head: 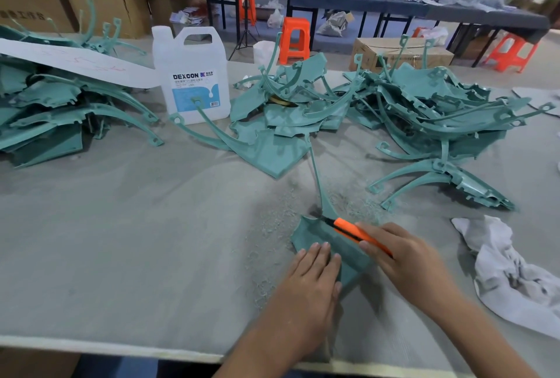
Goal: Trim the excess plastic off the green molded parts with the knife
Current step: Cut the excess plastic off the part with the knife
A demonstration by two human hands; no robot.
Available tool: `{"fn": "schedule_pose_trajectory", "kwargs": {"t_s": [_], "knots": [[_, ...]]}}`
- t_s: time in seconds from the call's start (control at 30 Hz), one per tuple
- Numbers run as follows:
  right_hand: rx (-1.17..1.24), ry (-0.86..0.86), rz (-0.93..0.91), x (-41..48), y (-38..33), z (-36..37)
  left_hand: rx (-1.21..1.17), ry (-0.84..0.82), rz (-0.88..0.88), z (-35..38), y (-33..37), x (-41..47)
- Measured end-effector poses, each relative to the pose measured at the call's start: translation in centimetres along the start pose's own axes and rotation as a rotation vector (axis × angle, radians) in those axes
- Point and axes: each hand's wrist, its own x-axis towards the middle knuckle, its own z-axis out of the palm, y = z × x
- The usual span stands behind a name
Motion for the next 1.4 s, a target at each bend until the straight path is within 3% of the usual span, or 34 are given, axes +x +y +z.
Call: {"fn": "schedule_pose_trajectory", "kwargs": {"t_s": [0.13,0.27,0.37,0.5,0.87,0.93,1.03,1.1,1.23,1.33,1.4], "knots": [[-0.023,0.019,0.084,0.3,0.1,0.3,-0.003,0.003,-0.005,0.1,0.0,-0.1],[0.247,-0.058,0.075,-0.2,-0.5,0.8,0.000,0.006,-0.005,0.2,0.0,-0.1],[0.410,-0.013,0.131,0.4,-0.5,-0.1,-0.013,0.027,-0.007,0.3,0.0,0.0],[0.156,-0.033,0.090,0.7,0.2,0.1,-0.004,0.033,-0.003,0.5,-0.1,-0.1],[0.257,-0.106,0.092,0.4,1.0,-0.7,-0.041,-0.004,0.000,0.2,-0.2,-0.1],[0.160,-0.110,0.108,0.4,1.1,-1.0,-0.049,-0.005,0.009,0.3,-0.2,-0.1],[-0.069,0.035,0.067,0.1,0.3,-0.9,-0.056,-0.036,0.001,0.1,-0.2,0.0],[-0.070,0.137,0.040,-0.5,-0.2,-0.4,-0.072,-0.061,-0.012,0.0,-0.2,0.1],[-0.085,0.139,-0.022,-0.6,0.2,-0.2,-0.078,-0.074,0.001,0.2,-0.1,0.0],[-0.055,0.270,0.096,-0.1,0.8,-0.1,-0.120,-0.038,0.006,0.1,-0.2,0.0],[0.039,0.252,0.161,0.2,1.2,0.0,-0.152,-0.075,-0.003,-0.1,-0.3,-0.1]]}}
